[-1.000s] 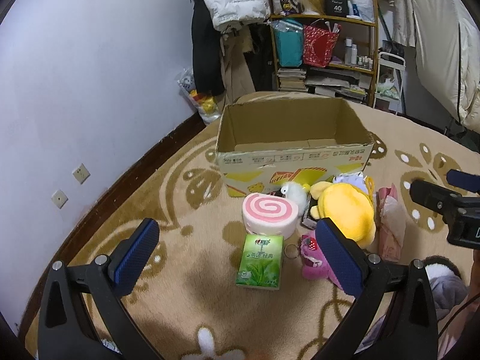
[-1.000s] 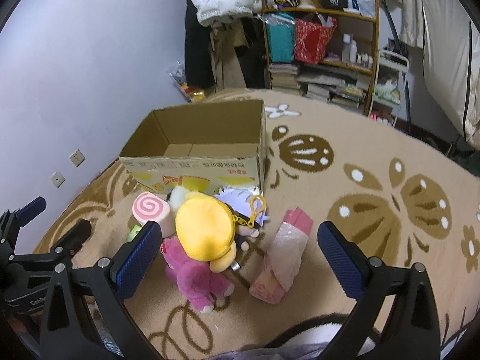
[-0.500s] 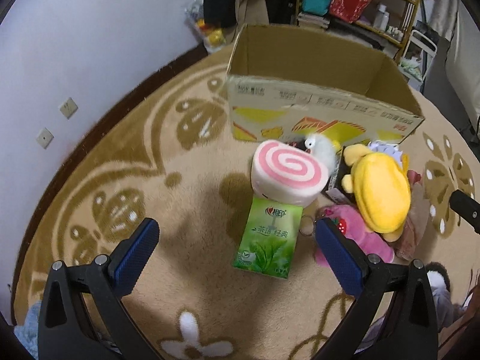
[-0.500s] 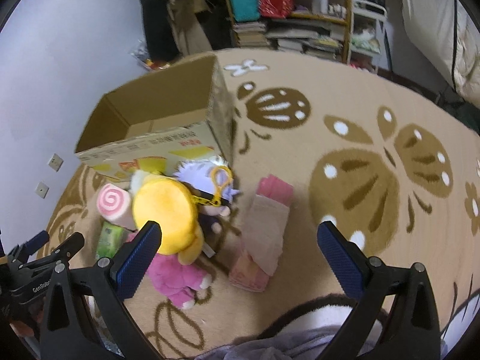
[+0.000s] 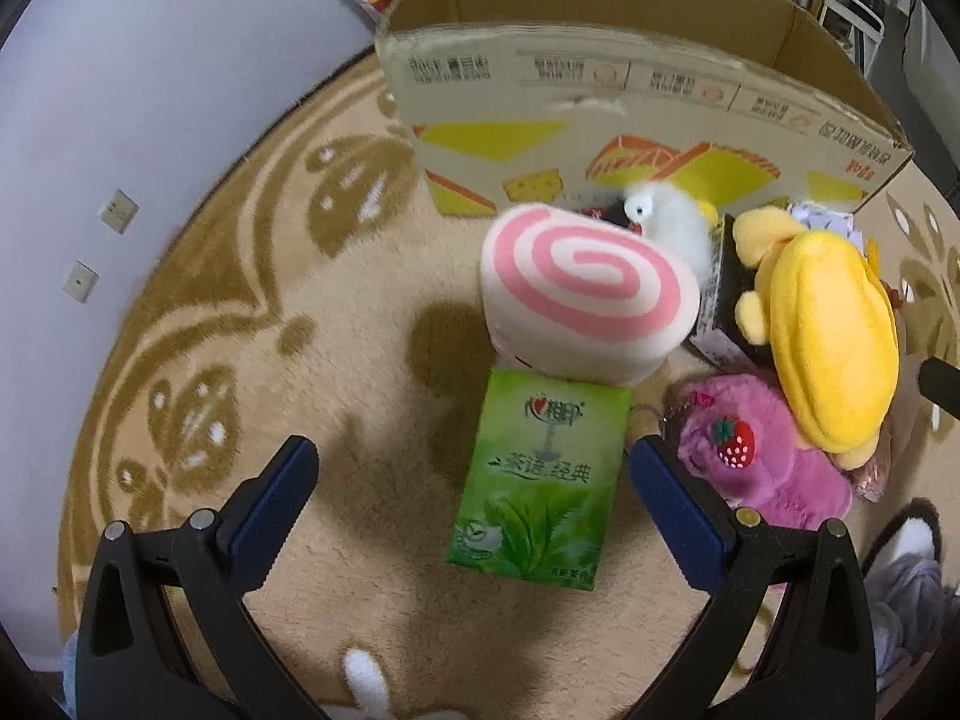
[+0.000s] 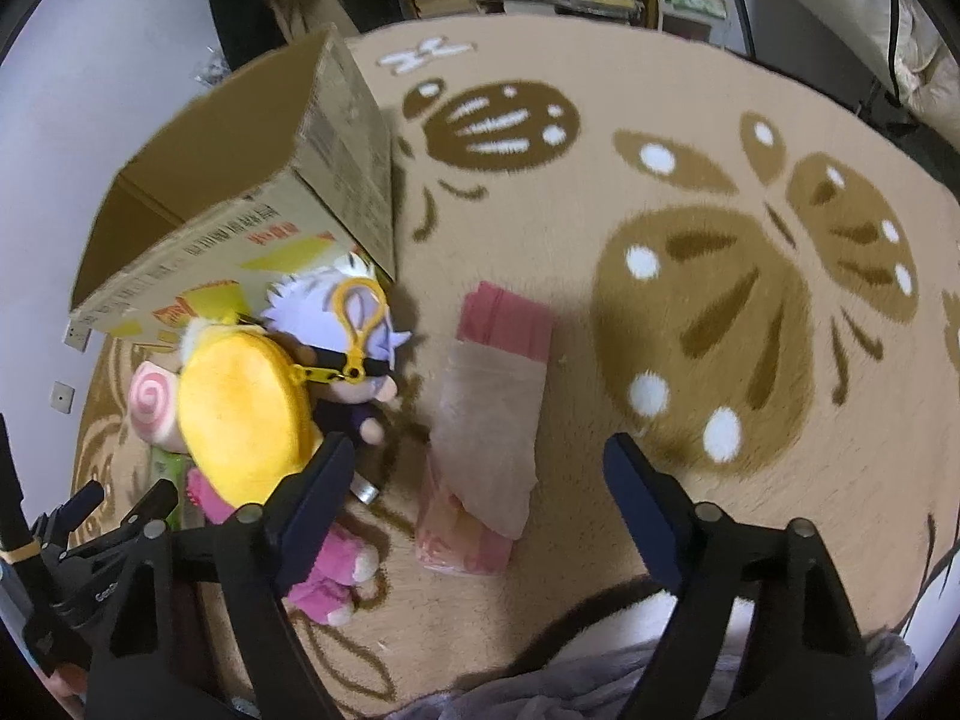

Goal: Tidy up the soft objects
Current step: 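Grasp the green tissue pack with left tool while right tool grasps pink tissue bag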

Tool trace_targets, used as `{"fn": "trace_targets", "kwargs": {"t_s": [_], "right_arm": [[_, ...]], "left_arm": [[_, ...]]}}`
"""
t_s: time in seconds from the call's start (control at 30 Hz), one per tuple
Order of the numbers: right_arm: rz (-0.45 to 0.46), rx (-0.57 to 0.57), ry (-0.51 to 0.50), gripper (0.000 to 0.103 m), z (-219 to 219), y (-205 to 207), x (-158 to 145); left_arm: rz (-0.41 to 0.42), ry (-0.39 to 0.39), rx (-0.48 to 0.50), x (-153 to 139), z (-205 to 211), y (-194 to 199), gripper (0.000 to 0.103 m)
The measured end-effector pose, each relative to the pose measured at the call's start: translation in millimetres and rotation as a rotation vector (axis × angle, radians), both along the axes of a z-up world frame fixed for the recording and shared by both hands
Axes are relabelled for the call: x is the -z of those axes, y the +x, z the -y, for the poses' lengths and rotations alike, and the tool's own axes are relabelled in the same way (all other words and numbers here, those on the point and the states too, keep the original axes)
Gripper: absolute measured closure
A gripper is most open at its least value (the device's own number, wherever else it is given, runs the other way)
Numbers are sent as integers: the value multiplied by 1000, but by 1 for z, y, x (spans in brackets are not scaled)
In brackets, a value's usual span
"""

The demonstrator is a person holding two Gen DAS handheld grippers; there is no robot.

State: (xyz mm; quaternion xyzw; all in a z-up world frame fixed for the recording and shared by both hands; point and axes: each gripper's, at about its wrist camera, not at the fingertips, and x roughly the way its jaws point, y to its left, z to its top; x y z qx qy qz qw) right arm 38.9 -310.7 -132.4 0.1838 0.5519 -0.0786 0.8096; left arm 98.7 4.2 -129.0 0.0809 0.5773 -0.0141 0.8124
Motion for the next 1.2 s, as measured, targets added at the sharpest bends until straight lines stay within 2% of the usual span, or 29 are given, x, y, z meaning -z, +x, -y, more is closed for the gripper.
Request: {"fn": "trace_targets", "kwargs": {"t_s": [0.1, 0.13, 0.2, 0.3, 0.43, 0.53, 0.67, 0.77, 0.8, 0.83, 1.03, 1.2], "right_arm": [[-19, 3, 12, 17, -1, 3, 9], [-28, 4, 14, 22, -1, 4, 12], [-49, 7, 33, 26, -1, 6, 18], [-71, 17, 44, 28, 0, 8, 26], [-83, 23, 60, 41, 2, 13, 35], [-98, 21, 58, 51, 2, 17, 45], [-102, -3, 42, 52, -1, 18, 51], [-90, 4, 51, 53, -1, 17, 52], [-85, 9, 58, 53, -1, 17, 52], [-78, 17, 66, 54, 1, 17, 52], [11, 43, 45, 55, 2, 1, 31], [92, 49, 43, 55, -2, -7, 11]], "left_arm": [[-42, -6, 5, 10, 0, 2, 0], [-51, -4, 7, 13, 0, 3, 0], [-66, 7, 8, 19, 1, 5, 0], [-84, 24, 11, 27, 2, 7, 0], [-94, 29, -4, 33, 1, 11, 1], [-104, 1, -3, 36, -1, 13, 11], [-100, 17, 0, 35, 0, 12, 15], [-103, -2, 8, 31, 5, 5, 29], [-103, -11, 14, 31, 2, 4, 38], [-101, -17, 19, 29, 3, 2, 41], [-57, 19, 0, 16, 5, -11, 43], [11, -8, -33, -4, 1, -19, 44]]}}
